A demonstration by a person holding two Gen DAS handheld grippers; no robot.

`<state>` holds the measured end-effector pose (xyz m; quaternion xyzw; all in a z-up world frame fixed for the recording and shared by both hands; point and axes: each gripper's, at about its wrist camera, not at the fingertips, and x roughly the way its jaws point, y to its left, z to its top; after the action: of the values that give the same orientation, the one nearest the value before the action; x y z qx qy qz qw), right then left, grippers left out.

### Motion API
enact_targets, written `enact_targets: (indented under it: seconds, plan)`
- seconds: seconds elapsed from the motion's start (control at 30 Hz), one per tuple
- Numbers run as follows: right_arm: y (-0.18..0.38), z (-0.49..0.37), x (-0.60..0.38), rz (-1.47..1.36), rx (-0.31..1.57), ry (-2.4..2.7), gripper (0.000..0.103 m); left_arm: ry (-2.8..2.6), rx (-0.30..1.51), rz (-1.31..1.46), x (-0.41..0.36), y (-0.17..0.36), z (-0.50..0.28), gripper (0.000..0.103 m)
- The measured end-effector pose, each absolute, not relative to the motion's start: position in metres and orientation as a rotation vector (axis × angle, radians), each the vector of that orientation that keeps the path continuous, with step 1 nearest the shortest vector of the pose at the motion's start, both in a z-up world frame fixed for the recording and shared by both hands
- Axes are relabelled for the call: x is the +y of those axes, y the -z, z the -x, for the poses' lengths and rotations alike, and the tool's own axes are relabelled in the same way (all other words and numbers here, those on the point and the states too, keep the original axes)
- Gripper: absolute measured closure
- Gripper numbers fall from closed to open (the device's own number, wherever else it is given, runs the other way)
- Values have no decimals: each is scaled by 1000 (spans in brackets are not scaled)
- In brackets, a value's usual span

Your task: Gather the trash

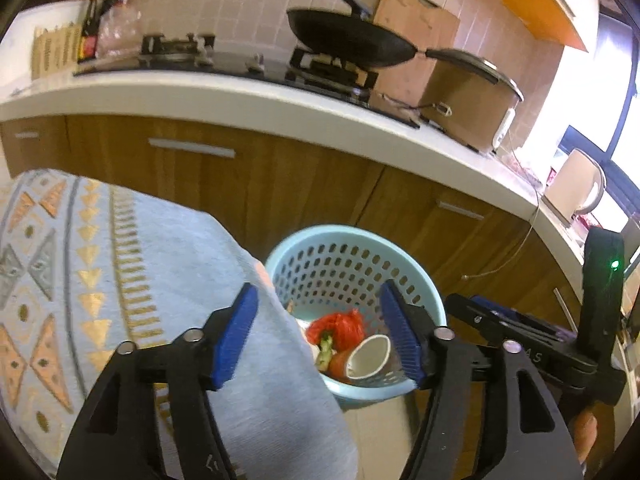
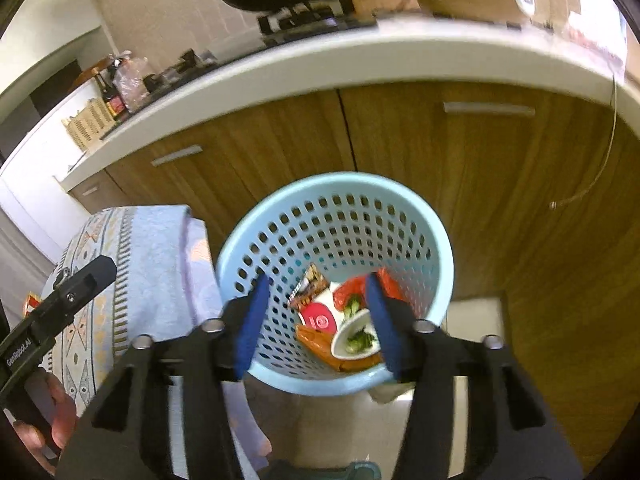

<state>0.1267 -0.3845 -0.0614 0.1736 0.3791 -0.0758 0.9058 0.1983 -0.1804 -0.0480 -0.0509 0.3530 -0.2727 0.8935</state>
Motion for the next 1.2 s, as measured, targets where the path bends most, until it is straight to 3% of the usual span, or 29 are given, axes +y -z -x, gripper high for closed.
enact_targets:
  seconds: [0.07, 0.27, 0.4, 0.57, 0.77, 1.2]
  plan:
    - [49, -122, -371, -326, 747, 148, 54, 550, 701, 82, -170, 41, -188, 26]
    - [21, -108, -330, -247, 623, 175, 52, 413, 556, 39, -124, 27, -151, 16]
    - [8, -98, -307, -208, 524, 218, 50, 293, 482, 20, -96, 23, -137, 15]
    - [0, -88, -291, -220, 468, 238, 39, 222, 403, -24, -84, 24, -127, 13]
    - [5, -69, -273, -171, 407, 318, 31, 194, 435, -28, -80, 38, -128, 12]
    - [35, -65, -265, -148, 464, 376, 31, 147, 464, 17, -67, 45, -134, 9]
